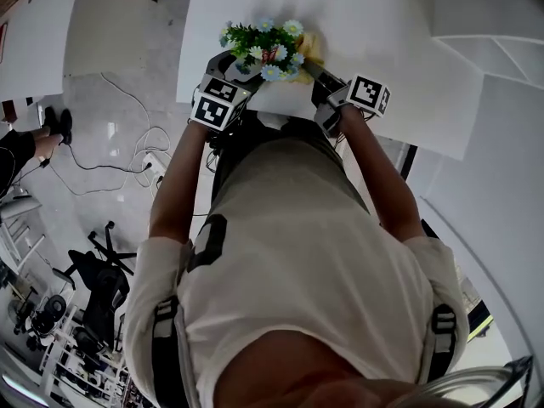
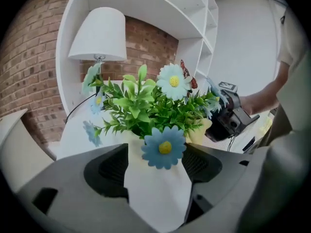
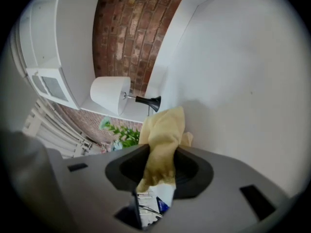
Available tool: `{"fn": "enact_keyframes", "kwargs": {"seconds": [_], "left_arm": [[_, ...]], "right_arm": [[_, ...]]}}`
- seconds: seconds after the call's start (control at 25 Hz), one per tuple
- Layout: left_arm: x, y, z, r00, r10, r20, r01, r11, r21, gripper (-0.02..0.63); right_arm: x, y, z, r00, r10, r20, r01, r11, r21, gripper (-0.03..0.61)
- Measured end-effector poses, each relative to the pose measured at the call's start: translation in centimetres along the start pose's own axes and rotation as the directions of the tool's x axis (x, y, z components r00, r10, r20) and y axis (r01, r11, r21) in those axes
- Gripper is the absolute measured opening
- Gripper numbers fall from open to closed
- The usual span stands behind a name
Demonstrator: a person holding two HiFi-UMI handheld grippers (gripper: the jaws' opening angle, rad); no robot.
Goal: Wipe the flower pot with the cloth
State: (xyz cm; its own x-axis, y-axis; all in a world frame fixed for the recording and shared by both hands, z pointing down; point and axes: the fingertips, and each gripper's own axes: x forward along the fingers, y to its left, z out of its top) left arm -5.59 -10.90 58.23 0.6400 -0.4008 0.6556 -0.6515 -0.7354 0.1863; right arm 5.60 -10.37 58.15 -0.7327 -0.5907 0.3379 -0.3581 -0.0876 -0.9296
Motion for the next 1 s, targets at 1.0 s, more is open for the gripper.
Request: {"fn": "enact_keyframes", "kwargs": {"seconds": [1.0], "left_arm": [[0.8, 0.2, -0.4, 0.991, 0.130, 0.018, -0.130, 0.991, 0.009, 0.331]], "right_arm": [[0.9, 0.2, 0.4, 0.999, 0.002, -0.037, -0.005, 0.997, -0.077, 0.123]]}}
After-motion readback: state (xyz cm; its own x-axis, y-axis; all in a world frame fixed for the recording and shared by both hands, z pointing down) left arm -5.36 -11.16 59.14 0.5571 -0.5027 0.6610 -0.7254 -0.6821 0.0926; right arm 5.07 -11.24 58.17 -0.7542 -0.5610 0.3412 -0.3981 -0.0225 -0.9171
